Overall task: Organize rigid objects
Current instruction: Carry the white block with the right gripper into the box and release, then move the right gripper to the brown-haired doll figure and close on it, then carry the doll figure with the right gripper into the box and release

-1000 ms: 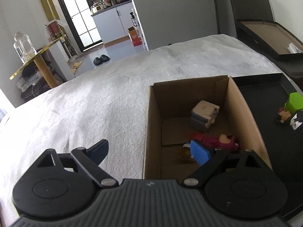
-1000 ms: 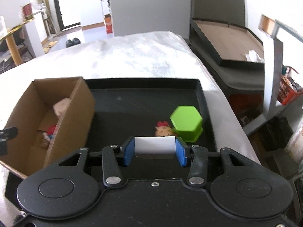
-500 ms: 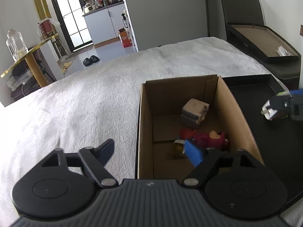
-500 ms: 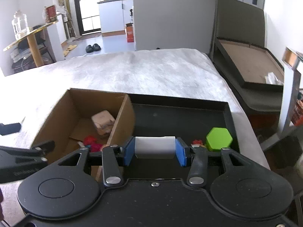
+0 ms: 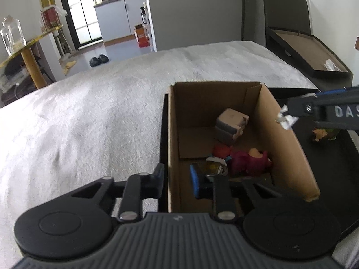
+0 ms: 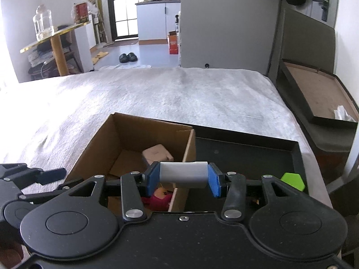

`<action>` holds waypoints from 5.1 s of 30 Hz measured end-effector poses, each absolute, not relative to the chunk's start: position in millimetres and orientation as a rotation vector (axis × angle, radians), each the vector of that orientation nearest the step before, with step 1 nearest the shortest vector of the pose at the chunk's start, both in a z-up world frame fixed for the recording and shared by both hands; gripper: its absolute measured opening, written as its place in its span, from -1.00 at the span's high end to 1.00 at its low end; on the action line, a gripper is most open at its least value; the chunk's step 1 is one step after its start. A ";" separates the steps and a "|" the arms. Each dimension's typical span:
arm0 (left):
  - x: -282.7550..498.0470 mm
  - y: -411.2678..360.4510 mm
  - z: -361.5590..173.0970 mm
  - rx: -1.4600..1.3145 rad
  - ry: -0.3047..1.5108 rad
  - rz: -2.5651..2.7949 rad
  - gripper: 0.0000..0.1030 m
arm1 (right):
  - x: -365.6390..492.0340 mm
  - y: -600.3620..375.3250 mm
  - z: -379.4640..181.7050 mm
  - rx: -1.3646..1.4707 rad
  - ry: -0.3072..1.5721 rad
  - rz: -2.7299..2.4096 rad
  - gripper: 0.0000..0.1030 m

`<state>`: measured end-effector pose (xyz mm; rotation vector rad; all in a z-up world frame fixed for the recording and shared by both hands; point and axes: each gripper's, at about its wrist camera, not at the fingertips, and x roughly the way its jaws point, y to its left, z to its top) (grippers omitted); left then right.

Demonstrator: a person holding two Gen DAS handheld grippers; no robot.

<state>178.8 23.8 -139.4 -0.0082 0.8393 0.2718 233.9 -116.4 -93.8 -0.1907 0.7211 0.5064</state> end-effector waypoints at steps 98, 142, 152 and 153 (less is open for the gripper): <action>222.9 -13.4 -141.7 0.241 0.859 0.480 -0.71 | 309.9 -226.8 -195.2 -0.018 0.922 0.269 -0.07; 192.1 0.7 -126.1 0.120 0.818 0.415 -0.71 | 264.1 -198.8 -121.9 -0.052 0.789 0.366 0.31; 181.1 6.6 -121.7 0.084 0.807 0.387 -0.71 | 250.1 -178.3 -102.3 -0.069 0.741 0.392 0.31; 180.3 7.3 -121.1 0.079 0.807 0.383 -0.71 | 248.8 -176.1 -101.1 -0.073 0.737 0.395 0.31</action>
